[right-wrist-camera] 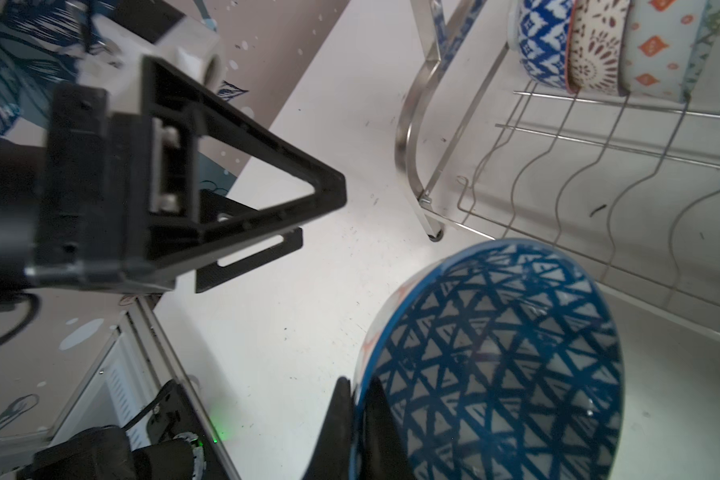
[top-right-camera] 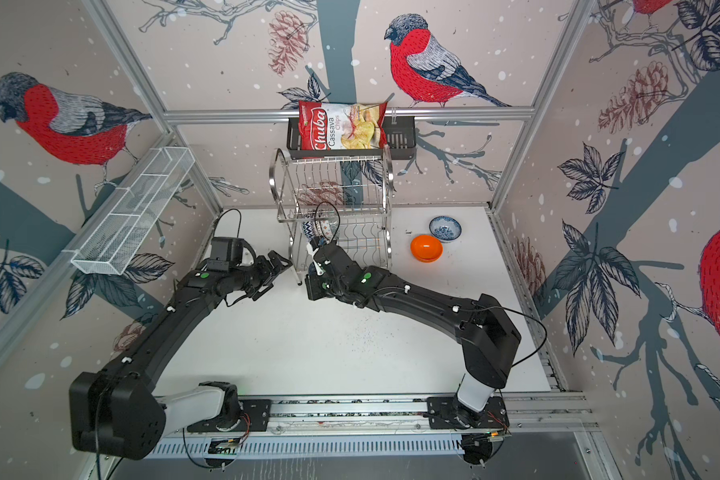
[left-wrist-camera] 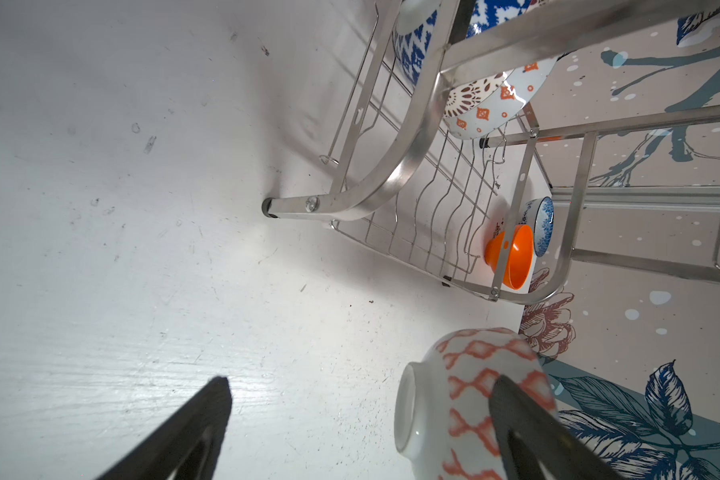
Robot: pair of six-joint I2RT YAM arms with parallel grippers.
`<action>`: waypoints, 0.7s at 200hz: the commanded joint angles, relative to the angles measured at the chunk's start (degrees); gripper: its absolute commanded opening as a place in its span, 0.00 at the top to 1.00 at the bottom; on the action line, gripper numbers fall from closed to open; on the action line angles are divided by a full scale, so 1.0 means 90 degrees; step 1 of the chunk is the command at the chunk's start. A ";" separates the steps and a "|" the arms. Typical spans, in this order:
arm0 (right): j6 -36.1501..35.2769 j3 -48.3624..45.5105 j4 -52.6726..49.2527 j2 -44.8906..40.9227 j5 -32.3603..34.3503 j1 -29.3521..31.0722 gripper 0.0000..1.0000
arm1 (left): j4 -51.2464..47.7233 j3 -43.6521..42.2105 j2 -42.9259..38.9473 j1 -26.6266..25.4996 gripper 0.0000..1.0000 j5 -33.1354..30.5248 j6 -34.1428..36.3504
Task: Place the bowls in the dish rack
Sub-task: 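Carry the blue-triangle bowl toward the rack slots with the right gripper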
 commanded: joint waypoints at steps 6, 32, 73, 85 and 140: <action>0.0348 -0.0007 0.1168 0.0044 -0.0523 -0.0282 1.00 | 0.0281 0.0037 0.0121 0.0012 0.03 0.0230 -0.0124; 0.0555 0.0176 0.1433 0.0354 -0.0756 -0.0536 1.00 | 0.0453 0.0057 0.0232 0.0013 0.03 0.0403 -0.0195; 0.1113 0.0184 0.2080 0.0720 -0.1188 -0.1024 1.00 | 0.0558 0.0040 0.0324 0.0021 0.03 0.0550 -0.0235; 0.1126 0.0215 0.2173 0.0785 -0.1165 -0.1103 1.00 | 0.0575 0.0019 0.0342 0.0021 0.03 0.0578 -0.0249; 0.1664 -0.0057 0.2817 0.0875 -0.1353 -0.1483 1.00 | 0.0499 0.0133 0.0541 0.0030 0.03 0.0580 -0.0171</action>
